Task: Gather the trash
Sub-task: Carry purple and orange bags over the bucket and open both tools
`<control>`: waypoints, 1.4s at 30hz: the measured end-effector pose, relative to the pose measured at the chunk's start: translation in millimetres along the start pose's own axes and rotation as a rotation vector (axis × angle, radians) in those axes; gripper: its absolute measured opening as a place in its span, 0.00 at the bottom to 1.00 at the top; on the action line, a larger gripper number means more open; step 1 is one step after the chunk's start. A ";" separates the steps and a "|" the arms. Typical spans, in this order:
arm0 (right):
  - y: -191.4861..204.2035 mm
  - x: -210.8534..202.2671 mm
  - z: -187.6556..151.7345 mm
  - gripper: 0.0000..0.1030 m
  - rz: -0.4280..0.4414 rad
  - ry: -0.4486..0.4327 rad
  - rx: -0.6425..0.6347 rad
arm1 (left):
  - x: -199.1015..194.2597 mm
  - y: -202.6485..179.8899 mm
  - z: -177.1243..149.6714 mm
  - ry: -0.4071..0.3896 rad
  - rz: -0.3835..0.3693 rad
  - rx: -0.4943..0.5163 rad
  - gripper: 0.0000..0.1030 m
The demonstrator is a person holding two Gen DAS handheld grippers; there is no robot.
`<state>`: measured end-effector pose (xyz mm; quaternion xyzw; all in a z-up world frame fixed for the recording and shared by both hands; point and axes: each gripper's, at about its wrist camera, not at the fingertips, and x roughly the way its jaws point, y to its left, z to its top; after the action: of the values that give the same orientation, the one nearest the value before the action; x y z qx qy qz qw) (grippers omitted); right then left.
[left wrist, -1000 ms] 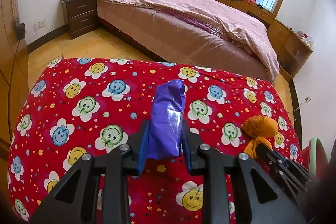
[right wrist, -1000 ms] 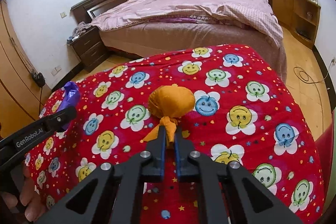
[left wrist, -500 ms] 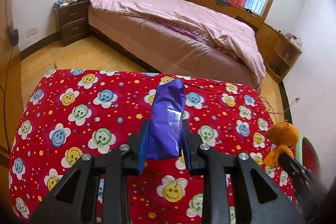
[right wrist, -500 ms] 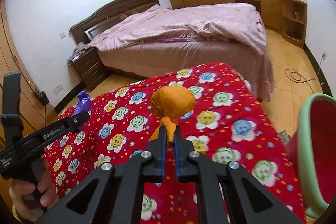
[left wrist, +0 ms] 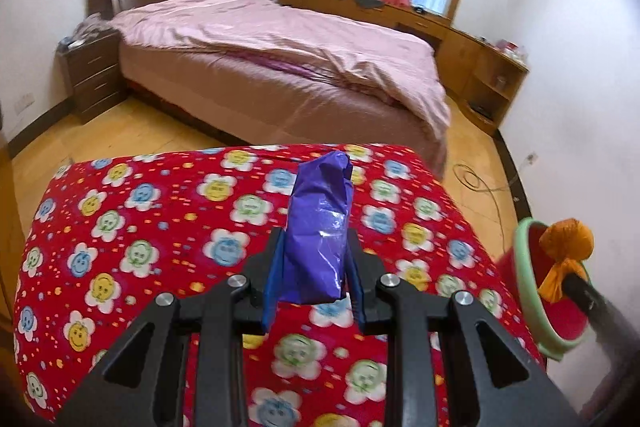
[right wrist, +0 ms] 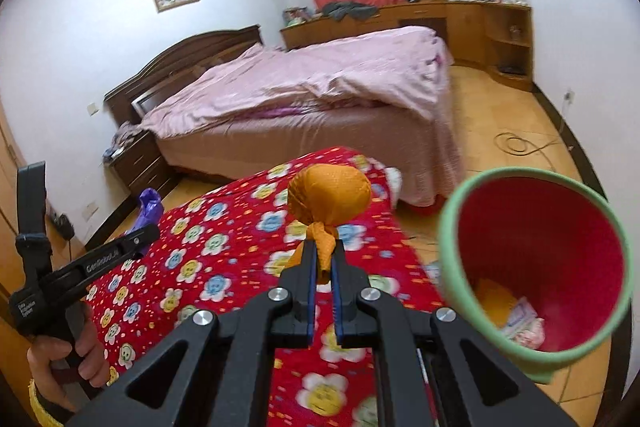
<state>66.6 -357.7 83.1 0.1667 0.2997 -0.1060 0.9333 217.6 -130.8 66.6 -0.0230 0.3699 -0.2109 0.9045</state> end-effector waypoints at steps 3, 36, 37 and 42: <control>-19.6 -14.1 -0.9 0.08 -0.028 -0.018 0.027 | -5.6 -20.8 -5.5 0.007 -0.035 0.042 0.28; -202.8 -66.7 -40.5 0.08 -0.192 -0.056 0.291 | 8.9 -236.4 -63.1 0.155 -0.305 0.293 0.28; -205.5 -65.5 -41.2 0.08 -0.192 -0.054 0.294 | 12.1 -240.1 -64.5 0.162 -0.309 0.295 0.28; -215.3 -56.1 -42.8 0.10 -0.196 -0.041 0.306 | 26.6 -254.3 -70.0 0.195 -0.332 0.309 0.28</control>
<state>-64.7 -534.6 30.4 0.2744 0.2761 -0.2441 0.8882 94.4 -364.8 48.5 0.0757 0.4098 -0.4121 0.8103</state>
